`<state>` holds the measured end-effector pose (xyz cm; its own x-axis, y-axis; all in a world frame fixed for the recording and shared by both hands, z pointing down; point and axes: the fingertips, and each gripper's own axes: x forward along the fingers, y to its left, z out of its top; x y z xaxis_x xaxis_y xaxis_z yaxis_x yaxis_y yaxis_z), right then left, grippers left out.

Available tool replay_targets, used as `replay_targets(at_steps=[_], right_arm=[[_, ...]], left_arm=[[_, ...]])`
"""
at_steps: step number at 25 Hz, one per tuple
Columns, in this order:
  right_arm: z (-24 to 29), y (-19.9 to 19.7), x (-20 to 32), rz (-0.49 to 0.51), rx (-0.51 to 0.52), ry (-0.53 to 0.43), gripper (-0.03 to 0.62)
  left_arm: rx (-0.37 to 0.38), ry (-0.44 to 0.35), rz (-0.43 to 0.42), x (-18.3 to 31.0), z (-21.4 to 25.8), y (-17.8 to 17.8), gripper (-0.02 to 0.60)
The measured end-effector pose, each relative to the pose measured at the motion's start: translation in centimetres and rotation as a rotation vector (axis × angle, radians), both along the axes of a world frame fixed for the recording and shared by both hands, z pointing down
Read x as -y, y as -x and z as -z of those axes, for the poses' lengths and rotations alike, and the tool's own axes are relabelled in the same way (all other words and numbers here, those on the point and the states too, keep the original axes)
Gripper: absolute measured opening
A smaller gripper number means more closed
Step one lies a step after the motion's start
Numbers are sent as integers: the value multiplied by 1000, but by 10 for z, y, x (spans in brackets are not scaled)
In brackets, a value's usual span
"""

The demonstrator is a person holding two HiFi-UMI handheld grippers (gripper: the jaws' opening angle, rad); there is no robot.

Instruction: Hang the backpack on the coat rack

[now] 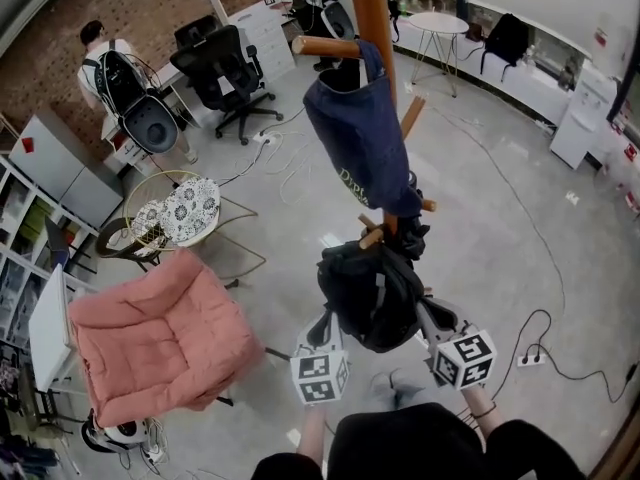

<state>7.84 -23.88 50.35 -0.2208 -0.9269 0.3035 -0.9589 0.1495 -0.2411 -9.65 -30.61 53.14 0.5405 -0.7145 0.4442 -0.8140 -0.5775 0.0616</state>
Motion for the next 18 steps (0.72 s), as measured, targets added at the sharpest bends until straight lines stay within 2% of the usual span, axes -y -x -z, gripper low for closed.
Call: replay_targets(at_steps=[18], right_arm=[[72,-21,-2,-3,-28,-139,14]], left_arm=[[-72,-119,24,-28,72,21,18]])
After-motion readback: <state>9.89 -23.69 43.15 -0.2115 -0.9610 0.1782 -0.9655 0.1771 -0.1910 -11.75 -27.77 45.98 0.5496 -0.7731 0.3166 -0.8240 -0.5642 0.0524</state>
